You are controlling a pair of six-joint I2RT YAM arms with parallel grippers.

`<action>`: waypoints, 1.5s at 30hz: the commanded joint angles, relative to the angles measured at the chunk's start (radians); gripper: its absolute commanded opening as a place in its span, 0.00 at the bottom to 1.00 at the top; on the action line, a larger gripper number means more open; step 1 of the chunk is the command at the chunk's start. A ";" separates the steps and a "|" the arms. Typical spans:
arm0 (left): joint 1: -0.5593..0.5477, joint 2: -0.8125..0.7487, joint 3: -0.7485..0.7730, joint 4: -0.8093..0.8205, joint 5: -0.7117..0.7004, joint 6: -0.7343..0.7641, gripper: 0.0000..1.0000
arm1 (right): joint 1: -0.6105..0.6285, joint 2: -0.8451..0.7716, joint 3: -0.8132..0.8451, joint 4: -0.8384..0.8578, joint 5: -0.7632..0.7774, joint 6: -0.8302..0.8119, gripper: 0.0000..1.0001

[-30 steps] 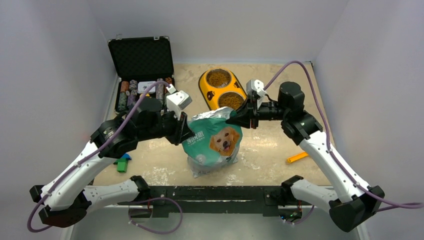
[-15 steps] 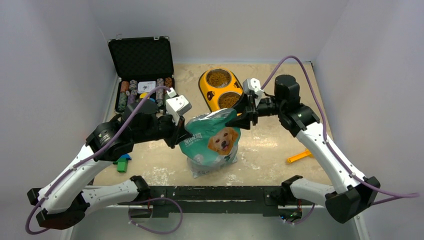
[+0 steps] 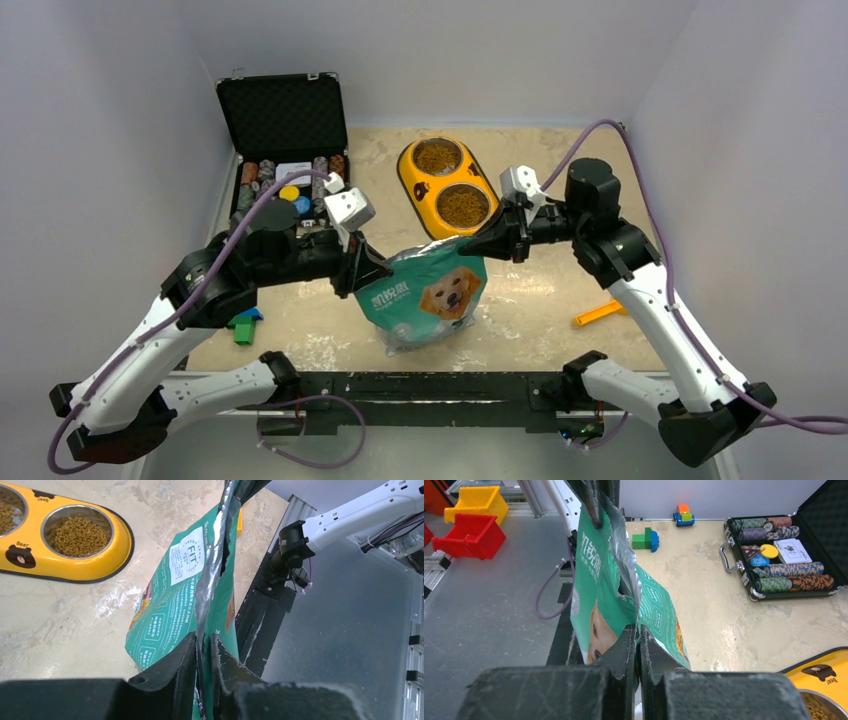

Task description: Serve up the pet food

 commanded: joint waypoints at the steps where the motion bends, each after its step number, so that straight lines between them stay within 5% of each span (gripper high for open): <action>1: 0.002 0.010 0.008 0.024 0.065 0.005 0.20 | -0.007 -0.056 0.000 0.019 0.028 -0.020 0.00; 4: 0.002 -0.012 -0.008 -0.010 0.093 0.006 0.38 | -0.006 -0.052 0.001 0.025 0.014 -0.007 0.00; 7: 0.002 -0.008 -0.030 -0.042 0.107 0.001 0.44 | -0.003 -0.028 0.011 0.044 -0.018 0.024 0.17; 11: 0.001 0.006 -0.034 -0.076 0.101 -0.006 0.29 | 0.001 -0.014 0.002 0.099 -0.040 0.065 0.20; 14: 0.002 0.001 -0.014 -0.092 0.050 0.013 0.16 | -0.002 -0.020 0.001 0.134 -0.004 0.088 0.00; 17: 0.002 0.012 0.059 -0.164 -0.125 0.058 0.00 | -0.054 -0.052 -0.007 0.146 0.245 0.144 0.00; 20: 0.002 -0.018 0.077 -0.149 -0.341 0.102 0.00 | -0.118 -0.068 -0.008 0.135 0.298 0.180 0.00; 26: 0.006 -0.001 0.046 -0.007 -0.074 0.209 0.00 | -0.074 -0.033 0.051 -0.065 0.108 -0.048 0.00; 32: 0.014 0.048 0.065 0.005 0.017 0.229 0.00 | 0.121 0.005 0.133 -0.252 0.304 -0.269 0.46; 36: 0.017 0.040 0.075 -0.004 0.008 0.227 0.00 | 0.217 0.062 0.230 -0.325 0.382 -0.327 0.62; 42: 0.017 0.029 0.082 -0.024 -0.002 0.192 0.00 | 0.417 0.143 0.342 -0.433 0.808 -0.471 0.51; 45: 0.015 0.051 0.069 -0.029 -0.012 0.142 0.13 | 0.458 0.184 0.396 -0.499 0.963 -0.516 0.32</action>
